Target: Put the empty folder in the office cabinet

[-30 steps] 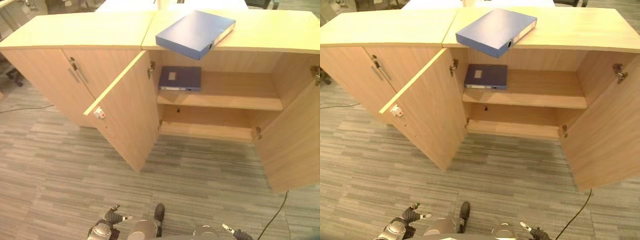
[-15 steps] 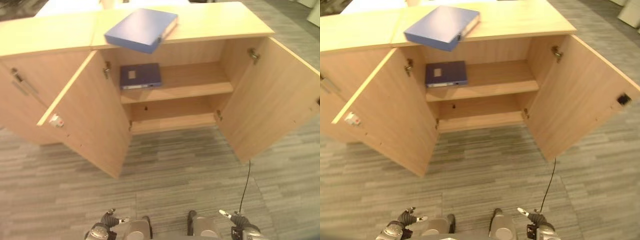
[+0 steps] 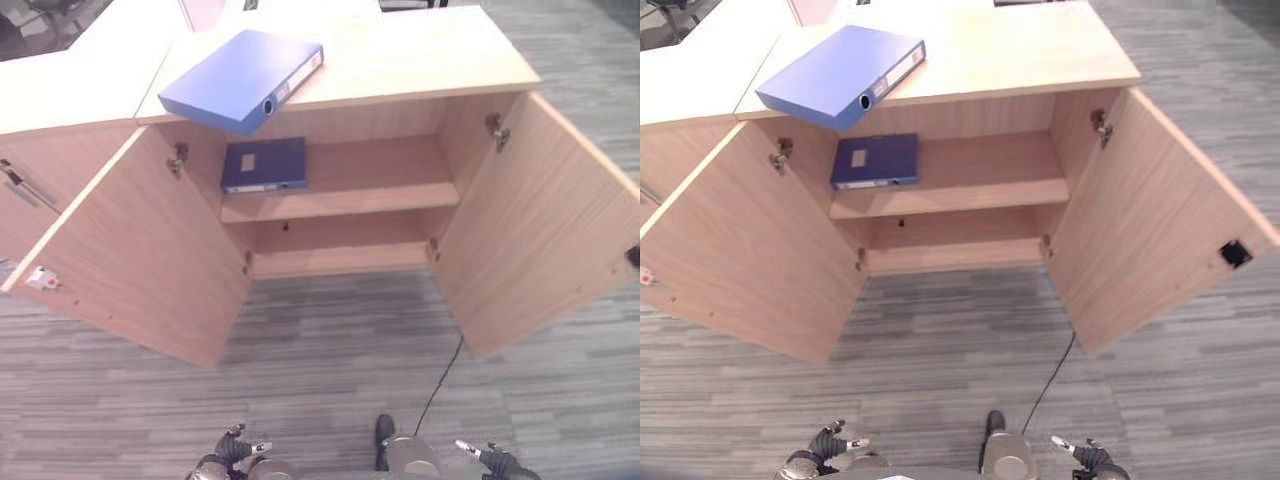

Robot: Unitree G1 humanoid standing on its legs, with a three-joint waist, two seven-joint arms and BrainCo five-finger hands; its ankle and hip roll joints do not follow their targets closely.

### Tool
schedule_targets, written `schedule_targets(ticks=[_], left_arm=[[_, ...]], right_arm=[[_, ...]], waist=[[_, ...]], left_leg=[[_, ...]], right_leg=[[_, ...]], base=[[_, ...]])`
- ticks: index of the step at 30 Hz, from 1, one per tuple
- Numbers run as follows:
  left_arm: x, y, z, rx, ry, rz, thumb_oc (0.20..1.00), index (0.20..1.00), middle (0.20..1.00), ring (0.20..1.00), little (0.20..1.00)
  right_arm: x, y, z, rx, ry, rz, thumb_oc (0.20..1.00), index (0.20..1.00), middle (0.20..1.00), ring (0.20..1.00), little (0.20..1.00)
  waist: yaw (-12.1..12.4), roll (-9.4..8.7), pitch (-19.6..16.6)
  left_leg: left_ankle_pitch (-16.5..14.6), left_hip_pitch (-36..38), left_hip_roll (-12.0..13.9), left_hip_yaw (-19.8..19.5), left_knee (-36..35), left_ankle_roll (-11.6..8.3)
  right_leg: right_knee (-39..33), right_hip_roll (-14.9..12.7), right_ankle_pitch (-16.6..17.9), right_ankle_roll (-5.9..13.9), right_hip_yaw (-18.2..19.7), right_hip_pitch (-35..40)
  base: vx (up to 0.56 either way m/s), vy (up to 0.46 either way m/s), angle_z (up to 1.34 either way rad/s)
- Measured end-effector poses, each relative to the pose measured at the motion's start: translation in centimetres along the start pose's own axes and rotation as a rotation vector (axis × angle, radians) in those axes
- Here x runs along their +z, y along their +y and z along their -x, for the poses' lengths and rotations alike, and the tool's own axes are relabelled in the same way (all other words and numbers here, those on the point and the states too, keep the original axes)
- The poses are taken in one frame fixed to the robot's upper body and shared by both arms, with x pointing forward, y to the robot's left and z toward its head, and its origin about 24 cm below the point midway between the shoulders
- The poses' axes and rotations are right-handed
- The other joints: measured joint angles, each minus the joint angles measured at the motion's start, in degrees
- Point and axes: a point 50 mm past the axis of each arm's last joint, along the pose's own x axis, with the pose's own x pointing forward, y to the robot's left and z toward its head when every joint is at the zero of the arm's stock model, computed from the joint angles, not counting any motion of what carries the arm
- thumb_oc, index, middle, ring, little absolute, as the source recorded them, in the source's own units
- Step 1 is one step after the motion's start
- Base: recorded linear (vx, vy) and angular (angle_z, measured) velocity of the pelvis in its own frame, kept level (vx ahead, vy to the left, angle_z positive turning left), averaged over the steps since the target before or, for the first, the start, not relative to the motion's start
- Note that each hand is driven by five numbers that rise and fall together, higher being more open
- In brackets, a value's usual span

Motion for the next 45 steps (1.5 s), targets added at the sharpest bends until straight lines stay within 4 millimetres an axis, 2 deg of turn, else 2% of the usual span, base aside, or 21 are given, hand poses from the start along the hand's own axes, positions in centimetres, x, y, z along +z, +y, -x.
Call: schedule_targets(ticks=[2,4,7,10,11,15,19,21,22,24,25,27,28,29,32,34,36,38,41,44,45], left_arm=[[0.1,0.8,-0.1,0.018,0.001,-0.011,1.000,1.000,1.000,1.000,1.000],[0.6,1.2,-0.2,0.026,-0.014,-0.020,1.000,1.000,1.000,1.000,1.000],[1.3,1.2,-0.3,0.021,-0.053,-0.041,1.000,1.000,1.000,1.000,1.000],[1.1,1.3,-0.2,0.021,-0.043,-0.044,1.000,1.000,1.000,1.000,1.000],[1.1,1.2,-0.2,0.020,-0.044,-0.044,1.000,1.000,1.000,1.000,1.000],[0.6,1.7,-0.2,0.034,-0.018,-0.040,1.000,1.000,1.000,1.000,1.000],[-0.9,2.4,0.1,0.053,0.035,-0.023,1.000,1.000,1.000,1.000,1.000],[-2.2,2.5,0.4,0.069,0.092,0.021,1.000,1.000,1.000,1.000,1.000],[-2.4,2.1,0.5,0.060,0.100,0.024,1.000,1.000,1.000,1.000,1.000],[-2.3,2.1,0.4,0.047,0.096,-0.005,1.000,1.000,1.000,1.000,1.000],[-1.7,3.5,0.2,0.075,0.087,-0.029,1.000,1.000,1.000,1.000,1.000],[-0.2,3.7,-0.2,0.076,0.037,-0.032,1.000,1.000,1.000,1.000,1.000],[2.2,4.7,-0.6,0.096,-0.029,-0.038,1.000,1.000,1.000,1.000,1.000],[3.2,5.3,-0.7,0.111,-0.059,-0.041,1.000,1.000,1.000,1.000,1.000],[5.8,5.9,-0.9,0.131,-0.157,-0.042,1.000,1.000,1.000,1.000,1.000],[5.9,6.0,-0.9,0.136,-0.164,-0.057,1.000,1.000,1.000,1.000,1.000],[4.8,6.1,-0.8,0.143,-0.123,-0.058,1.000,1.000,1.000,1.000,1.000],[3.3,5.8,-0.6,0.137,-0.080,-0.061,1.000,1.000,1.000,1.000,1.000],[3.3,5.6,-0.6,0.126,-0.079,-0.069,1.000,1.000,1.000,1.000,1.000],[1.7,5.3,-0.3,0.120,-0.052,-0.070,1.000,1.000,1.000,1.000,1.000],[1.5,4.8,-0.3,0.109,-0.048,-0.065,1.000,1.000,1.000,1.000,1.000]], right_arm=[[-0.5,-0.1,0.1,-0.001,0.011,0.003,1.000,1.000,1.000,1.000,1.000],[-0.3,-0.6,0.1,-0.014,0.009,0.004,1.000,1.000,1.000,1.000,1.000],[-0.7,-1.4,0.1,-0.041,0.035,0.005,1.000,1.000,1.000,1.000,1.000],[-0.2,-0.5,0.0,-0.018,0.024,-0.001,1.000,1.000,1.000,1.000,1.000],[0.1,0.0,-0.1,-0.005,0.018,-0.002,1.000,1.000,1.000,1.000,1.000],[0.8,1.9,-0.2,0.042,0.001,0.022,1.000,1.000,1.000,1.000,1.000],[2.2,2.9,-0.3,0.064,-0.036,0.025,1.000,1.000,1.000,1.000,1.000],[0.8,3.5,-0.1,0.080,-0.001,0.018,1.000,1.000,1.000,1.000,1.000],[0.3,3.1,0.0,0.073,0.007,0.027,1.000,1.000,1.000,1.000,1.000],[-1.4,2.4,0.2,0.058,0.053,0.031,1.000,1.000,1.000,1.000,1.000],[-1.8,4.1,0.4,0.109,0.062,0.033,1.000,1.000,1.000,1.000,1.000],[-1.3,4.4,0.4,0.120,0.043,0.036,1.000,1.000,1.000,1.000,1.000],[-0.4,5.2,0.3,0.150,0.010,0.083,1.000,1.000,1.000,1.000,1.000],[0.4,5.8,0.3,0.173,-0.022,0.076,1.000,1.000,1.000,1.000,1.000],[1.9,6.4,0.2,0.190,-0.069,0.071,1.000,1.000,1.000,1.000,1.000],[2.8,6.5,0.2,0.194,-0.102,0.059,1.000,1.000,1.000,1.000,1.000],[3.5,6.5,0.2,0.192,-0.127,0.055,1.000,1.000,1.000,1.000,1.000],[3.3,6.4,0.1,0.191,-0.122,0.062,1.000,1.000,1.000,1.000,1.000],[1.9,6.6,0.3,0.195,-0.081,0.060,1.000,1.000,1.000,1.000,1.000],[1.0,7.3,0.5,0.212,-0.056,0.046,1.000,1.000,1.000,1.000,1.000],[1.3,7.2,0.4,0.208,-0.066,0.042,1.000,1.000,1.000,1.000,1.000]], waist=[[-0.3,-1.65,-0.1],[-0.3,-3.14,0.6],[0.7,-2.88,1.3],[1.0,-3.62,1.7],[3.1,-3.37,1.7],[6.9,-2.16,2.5],[9.4,-4.10,3.6],[10.1,-6.68,2.9],[9.8,-5.30,1.9],[9.9,-4.05,0.3],[9.6,-6.31,0.2],[9.5,-6.07,0.2],[9.5,-6.38,1.1],[9.3,-5.78,2.3],[9.4,-4.37,4.4],[9.4,-3.29,5.7],[8.7,-2.85,6.8],[7.7,-2.94,7.0],[5.6,-4.21,7.1],[6.6,-7.87,5.4],[6.5,-7.15,5.0]], left_leg=[[4.5,-2.4,1.0,2.5,4.0,-0.41],[5.3,-5.6,-0.1,5.3,10.0,-0.27],[-2.4,-8.2,-2.9,8.1,12.9,1.41],[-6.7,-9.8,-7.8,11.6,0.8,1.54],[-6.3,-12.0,-10.5,12.3,-9.4,1.81],[-3.0,-16.0,-11.6,10.2,-17.1,2.93],[-1.9,-21.5,-12.3,9.4,-16.2,3.08],[-3.5,-21.6,-13.8,13.9,-8.4,7.50],[-2.4,-21.4,-13.8,13.7,-7.1,10.63],[-2.0,-20.9,-13.8,13.8,-5.1,12.43],[-2.8,-20.4,-15.1,13.9,-4.1,13.82],[-3.6,-18.0,-15.6,14.2,-6.7,15.08],[-5.3,-16.6,-16.3,15.4,-6.1,15.71],[-5.8,-14.6,-16.3,14.7,-7.1,15.42],[-8.5,-12.2,-16.9,14.5,-5.1,17.48],[-11.4,-10.6,-17.6,13.4,-4.8,18.90],[-11.6,-8.1,-17.6,12.8,-6.8,18.26],[-10.6,-5.8,-17.9,12.0,-9.1,17.56],[-9.6,-3.5,-19.7,8.3,-11.6,15.46],[-11.6,-0.5,-21.6,7.9,-12.3,14.43],[-12.3,0.0,-20.9,7.7,-12.2,13.90]], right_leg=[[-0.5,0.3,-1.1,-1.98,-1.4,1.3],[-2.0,1.1,-2.6,-3.36,-1.6,3.3],[-3.8,1.8,-1.1,-3.58,-1.7,5.2],[-8.9,2.4,-0.6,-2.80,-1.4,8.3],[-13.0,3.9,0.5,-1.41,-0.6,9.6],[-15.4,8.3,0.4,-2.63,1.2,13.8],[-15.7,8.7,-3.5,-0.21,5.6,19.2],[-15.5,5.6,-6.1,2.67,7.9,24.0],[-14.0,6.5,-6.1,2.70,8.1,24.6],[-11.7,7.0,-7.4,4.32,10.2,25.2],[-2.7,4.8,-10.1,5.32,10.8,21.1],[-1.3,2.2,-12.0,5.84,11.0,19.3],[13.3,-0.2,-3.3,10.89,10.9,12.5],[25.4,-1.8,-2.7,12.11,8.2,7.2],[33.1,-5.7,-2.6,12.25,5.3,-0.3],[33.8,-6.0,-2.6,12.25,6.7,-5.6],[28.0,-5.6,-2.8,11.97,5.7,-7.2],[10.8,-5.7,-2.3,11.95,2.3,-6.5],[-3.6,-4.4,-1.1,11.16,8.0,-4.5],[-5.9,-5.8,7.3,7.87,8.4,-2.4],[-6.8,-5.0,7.7,7.87,7.7,-1.4]], base=[[0.18,-0.229,0.17],[0.18,-0.141,0.16],[0.23,-0.071,0.00],[0.37,-0.019,0.01],[0.54,0.026,-0.38],[0.42,0.055,-0.34],[0.56,0.278,-0.66],[0.42,0.280,-0.59],[0.36,0.282,-0.04],[0.20,0.166,-0.08],[0.15,0.109,-0.24],[0.20,0.244,-0.15],[0.15,0.294,0.04],[0.13,0.255,0.03],[0.11,0.170,0.15],[0.31,0.146,0.23],[0.27,-0.001,0.10],[0.28,-0.065,0.29],[0.13,-0.031,0.78],[0.08,-0.053,0.26],[0.04,-0.042,-0.01]])
